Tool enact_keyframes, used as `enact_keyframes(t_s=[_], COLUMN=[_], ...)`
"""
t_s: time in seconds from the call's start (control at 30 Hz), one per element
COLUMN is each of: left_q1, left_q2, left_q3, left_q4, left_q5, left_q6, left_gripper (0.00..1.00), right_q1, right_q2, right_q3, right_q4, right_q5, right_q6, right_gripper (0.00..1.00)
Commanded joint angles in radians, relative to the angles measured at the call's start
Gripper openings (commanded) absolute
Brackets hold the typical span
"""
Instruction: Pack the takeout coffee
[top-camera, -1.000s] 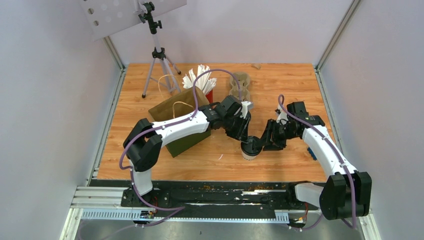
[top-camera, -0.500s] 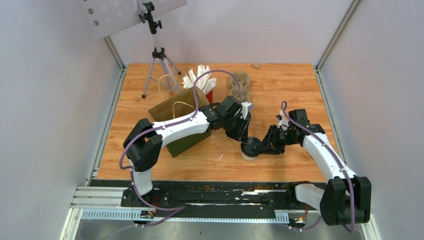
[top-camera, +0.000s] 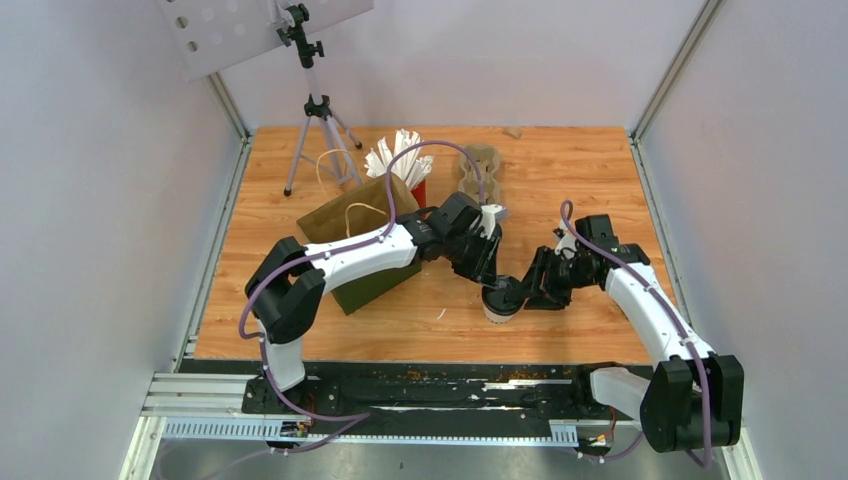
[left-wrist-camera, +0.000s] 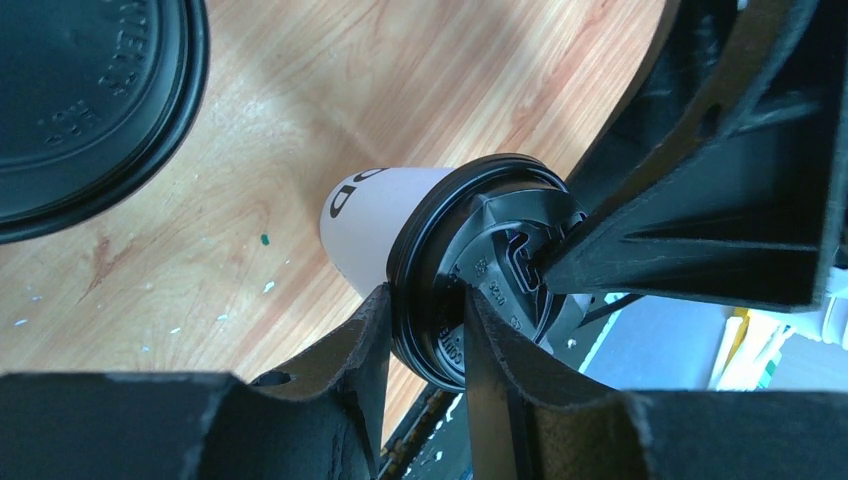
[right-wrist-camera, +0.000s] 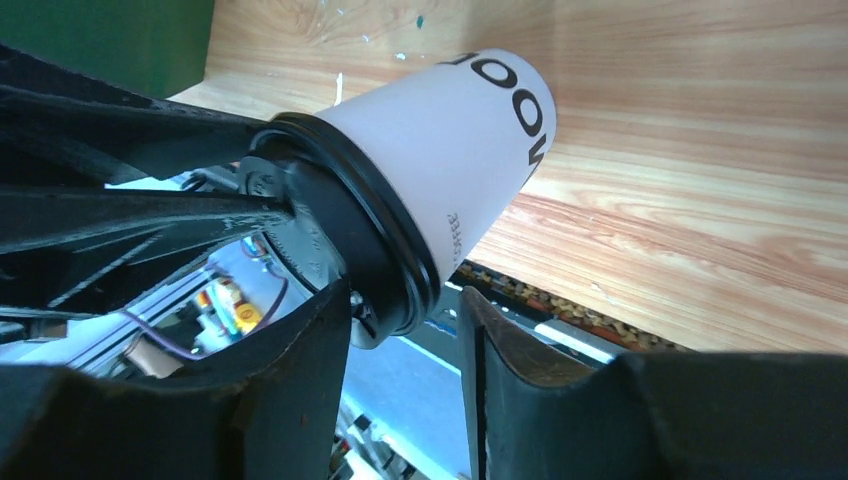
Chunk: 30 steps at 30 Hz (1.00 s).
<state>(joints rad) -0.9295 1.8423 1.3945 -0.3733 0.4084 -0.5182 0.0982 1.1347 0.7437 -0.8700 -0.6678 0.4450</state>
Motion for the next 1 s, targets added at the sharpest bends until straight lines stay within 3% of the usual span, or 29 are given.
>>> enact_keyframes(t_s=[0.0, 0.17, 0.47, 0.97], left_q1=[-0.02, -0.02, -0.006, -0.006], left_q2=[0.062, 0.069, 0.031, -0.009], left_q3=[0.017, 0.062, 0.159, 0.059], left_q4=[-0.073, -0.056, -0.11, -0.092], left_q5=[-0.015, 0.005, -0.028, -0.005], left_q6=[0.062, 0.071, 0.025, -0.023], left_gripper=[0.37, 0.42, 0.5, 0.43], right_q1=[0.013, 0.013, 0.013, 0.044], right_q2=[0.004, 0.019, 0.058, 0.081], right_q3=[0.17, 0.247, 0.288, 0.304], right_q4=[-0.122, -0.142, -0.159, -0.146], right_q5=[0.15, 0.186, 0.146, 0.167], right_q6=[-0.085, -0.164, -0.253, -0.263], right_gripper=[0.45, 0.46, 0.29, 0.25])
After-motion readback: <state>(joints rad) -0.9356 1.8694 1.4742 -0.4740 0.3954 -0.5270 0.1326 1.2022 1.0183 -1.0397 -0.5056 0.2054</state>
